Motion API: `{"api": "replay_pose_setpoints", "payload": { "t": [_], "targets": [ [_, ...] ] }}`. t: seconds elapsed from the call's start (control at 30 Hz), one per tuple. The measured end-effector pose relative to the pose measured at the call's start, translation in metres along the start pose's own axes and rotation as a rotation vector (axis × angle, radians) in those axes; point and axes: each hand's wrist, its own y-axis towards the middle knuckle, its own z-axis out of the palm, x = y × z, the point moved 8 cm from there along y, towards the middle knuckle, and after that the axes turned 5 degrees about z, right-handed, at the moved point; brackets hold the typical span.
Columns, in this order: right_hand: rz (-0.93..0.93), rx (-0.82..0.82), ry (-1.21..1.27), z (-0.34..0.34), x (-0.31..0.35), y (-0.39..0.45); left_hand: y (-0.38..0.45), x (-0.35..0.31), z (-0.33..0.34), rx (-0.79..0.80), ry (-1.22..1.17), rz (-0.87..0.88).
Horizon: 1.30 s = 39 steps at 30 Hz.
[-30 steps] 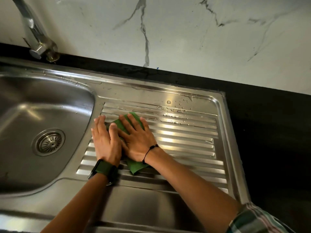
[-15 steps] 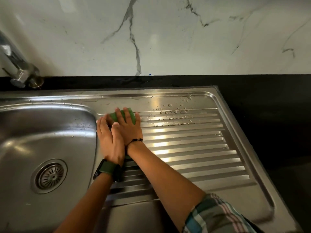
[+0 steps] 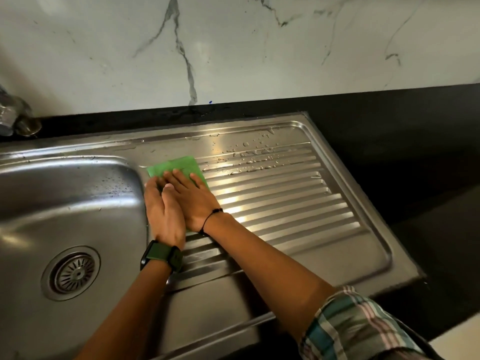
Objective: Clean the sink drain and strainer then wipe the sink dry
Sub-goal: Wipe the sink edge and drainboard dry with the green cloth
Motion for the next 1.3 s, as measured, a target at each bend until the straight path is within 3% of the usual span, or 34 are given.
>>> {"api": "replay_pose_setpoints", "payload": {
  "t": [0.13, 0.37, 0.6, 0.87, 1.1, 1.3],
  "targets": [
    [-0.072, 0.029, 0.037, 0.004, 0.007, -0.02, -0.006, 0.003, -0.001, 0.007, -0.028, -0.023],
    [0.03, 0.017, -0.004, 0.005, 0.011, -0.019, -0.003, 0.015, -0.006, -0.016, -0.139, -0.145],
    [0.103, 0.017, -0.04, 0.009, 0.007, 0.022, 0.007, 0.017, -0.012, -0.089, -0.138, -0.118],
    [0.22, 0.02, 0.011, -0.001, 0.003, 0.075, 0.009, 0.012, -0.009, -0.057, -0.102, -0.05],
    [0.223, 0.047, 0.09, -0.007, 0.01, 0.041, 0.013, 0.01, -0.031, -0.173, -0.164, -0.119],
    [0.287, 0.0, 0.041, 0.004, 0.014, -0.011, 0.026, 0.011, -0.025, -0.12, -0.168, -0.106]
  ]
}}
